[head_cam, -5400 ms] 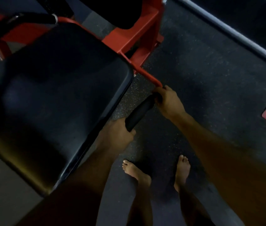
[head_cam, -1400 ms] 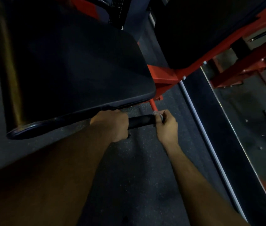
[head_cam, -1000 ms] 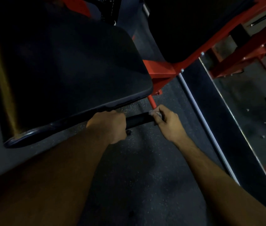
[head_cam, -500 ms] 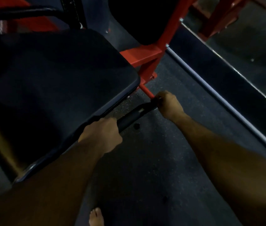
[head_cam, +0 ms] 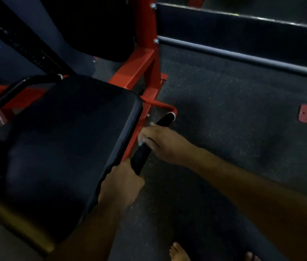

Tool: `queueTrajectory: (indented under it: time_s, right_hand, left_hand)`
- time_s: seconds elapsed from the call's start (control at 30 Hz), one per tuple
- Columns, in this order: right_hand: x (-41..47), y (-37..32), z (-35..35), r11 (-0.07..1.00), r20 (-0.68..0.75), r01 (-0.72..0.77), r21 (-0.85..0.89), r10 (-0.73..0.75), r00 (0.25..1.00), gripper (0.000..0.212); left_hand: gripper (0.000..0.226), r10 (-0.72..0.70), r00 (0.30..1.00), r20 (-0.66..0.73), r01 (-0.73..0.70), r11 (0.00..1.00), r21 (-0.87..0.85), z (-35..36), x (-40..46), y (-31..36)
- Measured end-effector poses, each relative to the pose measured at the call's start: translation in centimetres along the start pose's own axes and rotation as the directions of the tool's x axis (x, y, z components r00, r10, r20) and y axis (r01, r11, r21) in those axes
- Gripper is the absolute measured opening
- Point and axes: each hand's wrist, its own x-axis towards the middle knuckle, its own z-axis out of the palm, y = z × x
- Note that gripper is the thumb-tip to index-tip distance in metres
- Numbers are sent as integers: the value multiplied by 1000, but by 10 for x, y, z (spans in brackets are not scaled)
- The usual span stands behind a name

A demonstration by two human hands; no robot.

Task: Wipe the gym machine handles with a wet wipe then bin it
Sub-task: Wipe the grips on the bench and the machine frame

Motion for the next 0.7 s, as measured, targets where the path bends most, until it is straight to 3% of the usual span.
queueTrajectory:
  time_s: [0.1, 0.23, 0.3, 0.4, 0.53, 0.6, 0.7]
  right_hand:
    - [0, 7, 1, 985, 5, 94, -144, -94, 996, 19]
    - [-2, 40, -6, 999, -209, -37, 22, 41, 977, 22]
    - [-7, 67, 2, 972, -379, -141, 185, 203, 903, 18]
    - [-3, 83, 20, 881, -504, -301, 364, 458, 732, 19]
    - [6, 55, 29, 711, -530, -250, 657, 672, 518, 14]
    - [0, 32, 33, 667, -522, -239, 705, 717, 461, 14]
    - [-13, 4, 47, 706, -570, -225, 672, 687, 452, 12]
  left_hand:
    - [39, 8, 1000, -21, -8, 1000, 7, 0, -1, 2]
    - [38, 31, 999, -37, -31, 999, -17, 0, -3, 4]
    - [37, 38, 999, -30, -38, 999, -28, 2, -3, 3]
    - [27, 37, 998, -41, -39, 998, -45, 5, -1, 1]
    - [23, 34, 998, -56, -36, 998, -41, 4, -3, 4]
    - [23, 33, 998, -59, -36, 999, -41, 3, -4, 6]
    - [28, 39, 998, -52, -41, 998, -50, 5, -4, 6]
